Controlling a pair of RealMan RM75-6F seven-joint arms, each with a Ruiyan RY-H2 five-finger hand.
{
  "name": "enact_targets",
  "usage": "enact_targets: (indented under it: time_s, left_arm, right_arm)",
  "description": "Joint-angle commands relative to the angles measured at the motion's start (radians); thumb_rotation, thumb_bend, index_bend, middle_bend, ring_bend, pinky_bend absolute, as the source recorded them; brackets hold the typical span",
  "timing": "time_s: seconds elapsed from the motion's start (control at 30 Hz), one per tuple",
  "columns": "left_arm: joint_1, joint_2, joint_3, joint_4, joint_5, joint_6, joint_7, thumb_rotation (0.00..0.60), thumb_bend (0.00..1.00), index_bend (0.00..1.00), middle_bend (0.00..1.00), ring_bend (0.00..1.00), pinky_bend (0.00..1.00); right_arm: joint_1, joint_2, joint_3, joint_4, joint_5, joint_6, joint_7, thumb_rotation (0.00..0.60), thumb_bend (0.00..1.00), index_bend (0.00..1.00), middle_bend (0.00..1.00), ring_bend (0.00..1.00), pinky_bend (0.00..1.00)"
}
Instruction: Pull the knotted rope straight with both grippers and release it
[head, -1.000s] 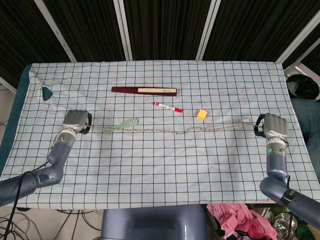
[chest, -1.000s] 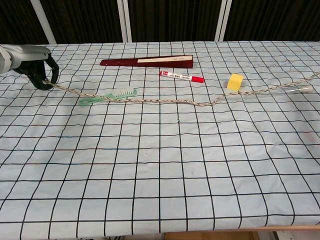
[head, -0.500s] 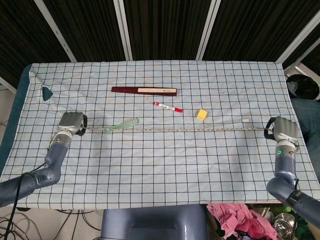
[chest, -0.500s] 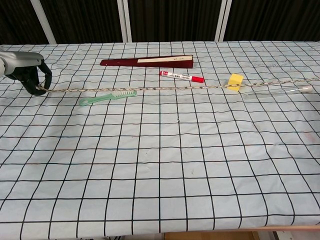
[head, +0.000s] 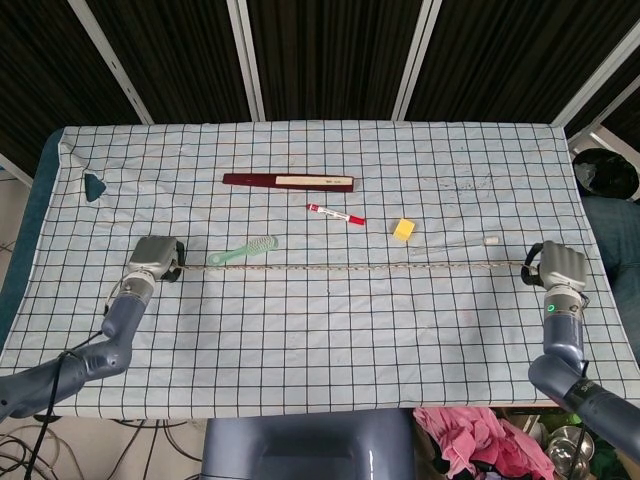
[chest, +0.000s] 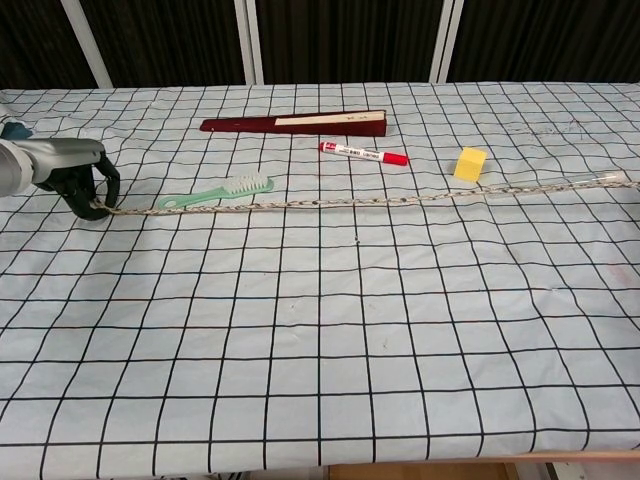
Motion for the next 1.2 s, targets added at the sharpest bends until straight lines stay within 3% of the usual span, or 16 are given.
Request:
enact_targets:
  time_s: [0.03, 0.13, 0.23, 0.47, 0.77, 0.93, 1.07, 1.13, 1.2]
  left_arm:
    - [0.006, -0.021, -0.001, 0.024, 0.014, -0.01, -0.01, 0.6, 0.48, 0.65, 1.0, 1.0, 1.0]
    - [0.008, -0.031, -0.003, 0.042, 0.026, -0.019, -0.016, 0.6, 0.45, 0.61, 1.0, 1.0, 1.0]
    - [0.01, -0.032, -0.01, 0.048, 0.041, -0.022, -0.023, 0.6, 0.33, 0.53, 1.0, 1.0, 1.0]
    - [0.007, -0.009, -0.012, 0.033, 0.049, -0.053, -0.017, 0.6, 0.1, 0.22, 1.0, 1.0, 1.0]
    - [0.007, 0.069, -0.058, -0.072, 0.059, -0.053, -0.062, 0.6, 0.05, 0.17, 1.0, 1.0, 1.0]
    - [0.013, 0.189, -0.079, -0.225, 0.088, -0.018, -0.07, 0.6, 0.0, 0.16, 0.92, 0.98, 0.98]
    - [0.009, 0.3, -0.071, -0.371, 0.052, 0.02, -0.02, 0.6, 0.0, 0.13, 0.77, 0.83, 0.88]
    - [0.011, 0.347, -0.072, -0.449, 0.038, 0.063, 0.004, 0.6, 0.0, 0.12, 0.67, 0.69, 0.78]
    - [0.029, 0.401, -0.081, -0.554, 0.043, 0.147, 0.017, 0.6, 0.0, 0.12, 0.53, 0.54, 0.63]
  right_arm:
    - [0.0, -0.015, -0.012, 0.021, 0.007, -0.029, -0.003, 0.6, 0.47, 0.65, 0.95, 1.0, 0.97]
    - [0.005, -0.017, -0.027, 0.033, 0.015, -0.053, -0.024, 0.6, 0.4, 0.58, 0.95, 1.0, 0.97]
    - [0.012, -0.013, -0.039, 0.04, 0.028, -0.071, -0.049, 0.6, 0.3, 0.44, 0.94, 1.0, 0.96]
    - [0.036, 0.022, -0.068, 0.02, 0.106, -0.153, -0.113, 0.6, 0.09, 0.13, 0.92, 0.99, 0.95]
    - [0.041, 0.11, -0.034, -0.058, 0.15, -0.165, -0.061, 0.6, 0.05, 0.09, 0.92, 0.99, 0.95]
    - [0.012, 0.224, 0.001, -0.134, 0.164, -0.155, 0.008, 0.6, 0.05, 0.09, 0.91, 0.98, 0.94]
    - [-0.014, 0.32, 0.012, -0.212, 0.152, -0.143, 0.053, 0.6, 0.05, 0.09, 0.86, 0.95, 0.91]
    - [-0.029, 0.354, 0.018, -0.251, 0.122, -0.093, 0.067, 0.6, 0.05, 0.08, 0.78, 0.89, 0.86]
    - [-0.056, 0.392, 0.029, -0.311, 0.074, -0.011, 0.094, 0.6, 0.05, 0.07, 0.59, 0.74, 0.73]
